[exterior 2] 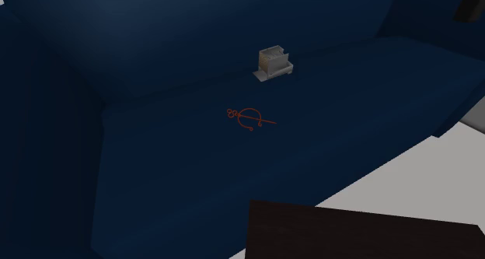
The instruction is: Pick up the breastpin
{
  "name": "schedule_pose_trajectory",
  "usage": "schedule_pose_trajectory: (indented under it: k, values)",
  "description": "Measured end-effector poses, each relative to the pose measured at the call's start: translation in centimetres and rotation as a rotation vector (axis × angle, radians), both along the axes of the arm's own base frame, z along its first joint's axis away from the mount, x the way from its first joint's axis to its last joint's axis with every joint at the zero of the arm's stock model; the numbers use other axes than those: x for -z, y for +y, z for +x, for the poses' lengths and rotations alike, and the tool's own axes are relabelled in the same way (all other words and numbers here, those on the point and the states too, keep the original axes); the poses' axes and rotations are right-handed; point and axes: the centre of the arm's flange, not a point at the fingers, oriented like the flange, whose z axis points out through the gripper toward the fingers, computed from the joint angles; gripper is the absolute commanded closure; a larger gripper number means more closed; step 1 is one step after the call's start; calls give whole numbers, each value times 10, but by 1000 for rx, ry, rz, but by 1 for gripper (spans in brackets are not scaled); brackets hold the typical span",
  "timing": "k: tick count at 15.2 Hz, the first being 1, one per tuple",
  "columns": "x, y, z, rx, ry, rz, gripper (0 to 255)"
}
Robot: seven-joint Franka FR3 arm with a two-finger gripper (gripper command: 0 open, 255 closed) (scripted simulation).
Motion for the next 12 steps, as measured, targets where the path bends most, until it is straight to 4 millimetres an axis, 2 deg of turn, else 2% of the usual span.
schedule_pose_trajectory:
  k: [1,4,9,12]
  values:
    - [0,0,0,0,0,0,0]
    - [18,13,13,-34,-22,5,0]
    - [69,42,31,-112,-80,15,0]
    - [92,61,46,-161,-116,22,0]
